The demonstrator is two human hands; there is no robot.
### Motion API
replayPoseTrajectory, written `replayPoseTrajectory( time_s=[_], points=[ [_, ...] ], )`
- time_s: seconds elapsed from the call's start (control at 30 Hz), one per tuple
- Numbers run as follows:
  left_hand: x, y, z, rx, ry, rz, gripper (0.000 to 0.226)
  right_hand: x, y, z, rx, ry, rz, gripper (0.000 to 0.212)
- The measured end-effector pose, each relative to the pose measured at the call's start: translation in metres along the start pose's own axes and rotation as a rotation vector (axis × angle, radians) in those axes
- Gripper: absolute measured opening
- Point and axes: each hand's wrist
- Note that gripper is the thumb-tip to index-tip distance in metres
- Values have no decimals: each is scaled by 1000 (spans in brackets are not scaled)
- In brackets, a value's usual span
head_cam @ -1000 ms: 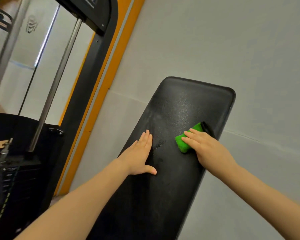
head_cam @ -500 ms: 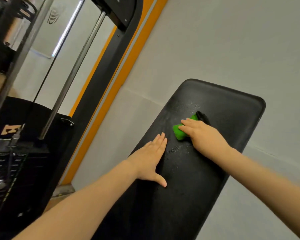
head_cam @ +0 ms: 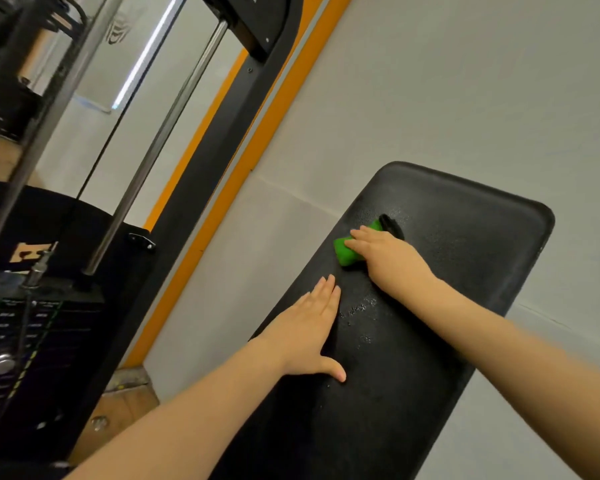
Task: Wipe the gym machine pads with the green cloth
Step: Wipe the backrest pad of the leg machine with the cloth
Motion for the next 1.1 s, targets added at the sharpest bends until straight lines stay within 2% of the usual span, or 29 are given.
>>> replayPoseTrajectory(
  time_s=[0.13,0.2,0.3,0.4,0.5,0.57,0.67,0.73,0.83,0.9,0.97,1.03,1.1],
  points=[
    [-1,-3,-1,-16,-16,7,124,33,11,25,-24,99,-85,41],
    [-1,-5,-2,-13,-14,8,124,10,23,34,-53,28,-55,41],
    [-3,-5,-3,-15,-5,10,123,-32,25,28,10,-63,-102,47],
    [-3,-2,-4,-13,-11,10,122,-31,13,18,-62,-45,-13,50],
    [-3,-2,-2,-24,-25,2,122,4,7,25,-69,-12,-23,44],
    [-3,-2,-3,-24,-34,10,122,12,6,27,-73,10,7,47],
    [-4,-4,-5,-6,-42,28,120,-18,10,16,-75,2,71,54],
    [-4,-4,-6,-5,-48,34,120,-56,12,3,-12,15,29,56],
    [-5,-2,-10,-21,-69,39,119,-108,19,-17,-23,1,-125,46],
    [-6,-1,-11,-30,-73,43,119,-124,23,-26,-59,-1,-125,57],
    [-8,-2,-12,-19,-82,63,124,-116,15,-22,-14,-35,-176,58],
    [-8,-5,-12,6,-94,91,129,-94,8,-8,-26,-63,-243,49],
    [-10,-7,-14,37,-100,112,130,-74,10,1,-77,-99,-154,49]
  ],
)
Point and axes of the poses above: each hand's wrist, its own x-axis towards the middle knuckle, its own y-axis out of the palm, z = x × y, and after that the axes turned 12 degrees about y, right-handed
